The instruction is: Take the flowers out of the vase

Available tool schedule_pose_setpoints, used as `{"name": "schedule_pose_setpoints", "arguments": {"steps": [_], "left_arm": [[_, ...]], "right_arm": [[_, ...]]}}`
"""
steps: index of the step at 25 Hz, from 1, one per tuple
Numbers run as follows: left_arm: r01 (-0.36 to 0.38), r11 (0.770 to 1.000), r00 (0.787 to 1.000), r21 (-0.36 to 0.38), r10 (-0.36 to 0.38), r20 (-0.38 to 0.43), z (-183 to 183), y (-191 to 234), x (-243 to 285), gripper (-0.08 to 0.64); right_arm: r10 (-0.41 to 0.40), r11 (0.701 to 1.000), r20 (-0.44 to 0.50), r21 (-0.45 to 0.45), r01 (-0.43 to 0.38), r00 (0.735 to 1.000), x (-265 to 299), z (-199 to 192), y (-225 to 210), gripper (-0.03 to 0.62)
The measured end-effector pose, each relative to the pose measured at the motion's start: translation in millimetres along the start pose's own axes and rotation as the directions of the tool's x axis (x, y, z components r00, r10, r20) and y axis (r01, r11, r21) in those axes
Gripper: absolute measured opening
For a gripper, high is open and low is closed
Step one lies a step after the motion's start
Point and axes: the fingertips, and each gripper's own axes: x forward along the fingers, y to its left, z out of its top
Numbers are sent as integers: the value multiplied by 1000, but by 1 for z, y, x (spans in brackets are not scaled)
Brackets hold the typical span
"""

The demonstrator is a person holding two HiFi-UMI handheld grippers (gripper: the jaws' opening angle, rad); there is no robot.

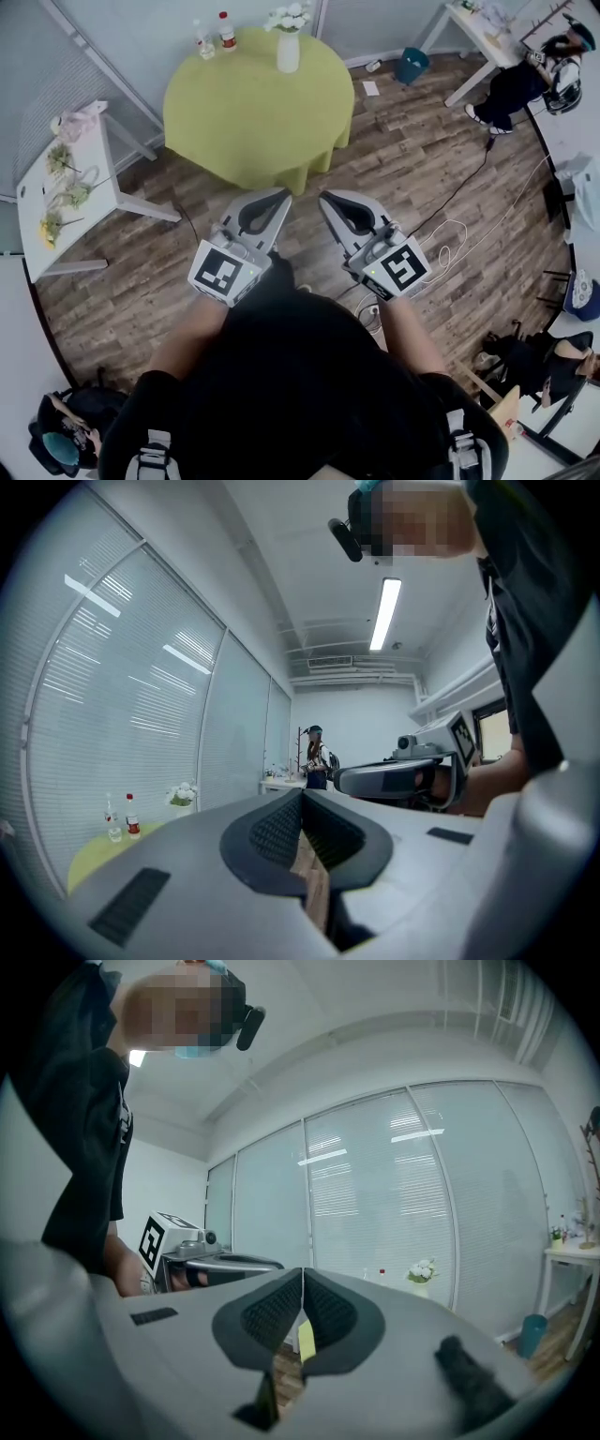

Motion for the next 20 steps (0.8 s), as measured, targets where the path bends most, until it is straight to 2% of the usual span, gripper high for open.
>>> {"name": "schedule_pose_setpoints", "arguments": {"steps": [10, 20], "left_arm": [[18, 1000, 1000, -8, -17, 21, 6, 65, 28, 12], [63, 998, 998, -21, -63, 25, 0, 130, 34, 12]], "right_arm": [[-12, 1000, -4, 21, 12, 1000, 66, 12, -39, 18], [-29, 1000, -75, 10, 30, 997, 126, -5, -63, 17]]}}
